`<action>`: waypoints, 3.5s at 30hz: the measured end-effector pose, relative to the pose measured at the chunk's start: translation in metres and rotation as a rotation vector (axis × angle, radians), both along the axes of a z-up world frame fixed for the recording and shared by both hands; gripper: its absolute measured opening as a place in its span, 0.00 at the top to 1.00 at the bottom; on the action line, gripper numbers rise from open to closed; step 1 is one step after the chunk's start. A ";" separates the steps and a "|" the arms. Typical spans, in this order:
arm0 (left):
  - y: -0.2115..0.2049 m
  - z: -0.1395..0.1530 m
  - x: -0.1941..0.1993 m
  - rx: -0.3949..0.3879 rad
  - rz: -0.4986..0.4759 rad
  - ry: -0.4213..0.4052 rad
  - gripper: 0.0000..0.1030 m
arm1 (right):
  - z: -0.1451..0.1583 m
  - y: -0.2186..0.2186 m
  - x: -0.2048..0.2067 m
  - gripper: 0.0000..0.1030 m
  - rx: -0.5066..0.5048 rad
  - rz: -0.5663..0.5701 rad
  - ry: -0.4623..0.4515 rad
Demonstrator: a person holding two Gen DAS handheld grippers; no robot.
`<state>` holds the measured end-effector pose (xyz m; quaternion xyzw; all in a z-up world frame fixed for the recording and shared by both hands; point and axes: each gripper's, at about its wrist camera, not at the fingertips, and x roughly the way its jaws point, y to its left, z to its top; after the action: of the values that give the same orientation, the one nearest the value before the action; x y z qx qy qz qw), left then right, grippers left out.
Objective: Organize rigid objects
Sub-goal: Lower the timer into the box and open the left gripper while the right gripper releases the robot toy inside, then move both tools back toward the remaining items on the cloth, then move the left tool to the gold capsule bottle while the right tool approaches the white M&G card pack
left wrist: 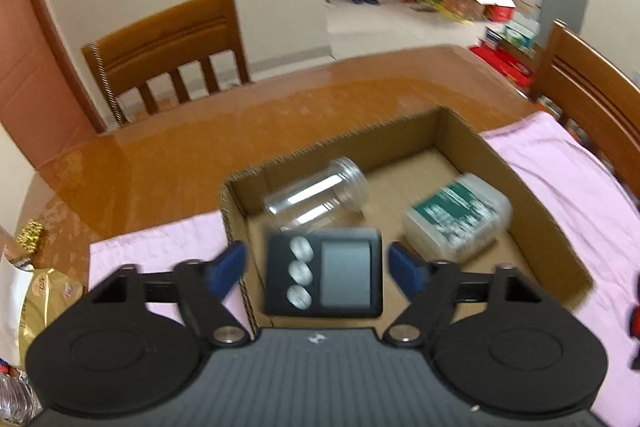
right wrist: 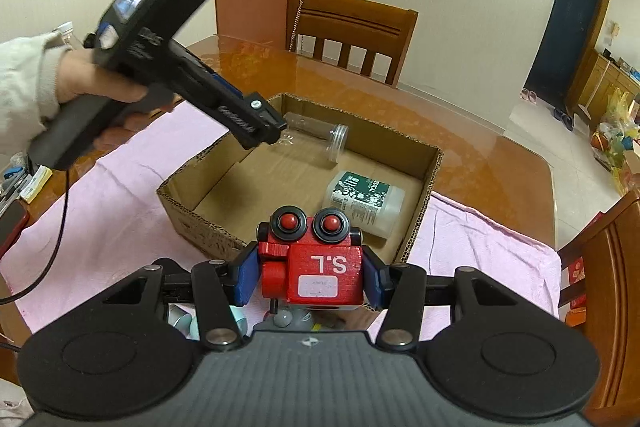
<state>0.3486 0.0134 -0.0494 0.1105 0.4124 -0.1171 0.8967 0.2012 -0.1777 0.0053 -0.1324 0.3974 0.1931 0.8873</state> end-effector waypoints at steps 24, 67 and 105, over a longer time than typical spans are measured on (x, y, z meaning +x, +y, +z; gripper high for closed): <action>0.083 0.022 -0.130 -0.084 0.208 -0.049 0.02 | -0.007 0.051 0.035 0.45 0.008 0.056 0.034; 0.109 -0.019 -0.184 -0.094 0.214 0.015 0.02 | -0.071 0.048 -0.043 0.00 -0.058 -0.350 0.083; -0.018 -0.052 -0.191 -0.014 0.223 0.126 0.02 | -0.145 -0.062 -0.055 0.00 -0.036 -0.249 0.242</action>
<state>0.1580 -0.0047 -0.1013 0.0503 0.4769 -0.0264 0.8771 0.1457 -0.2402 -0.1394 -0.0739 0.5182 0.0889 0.8474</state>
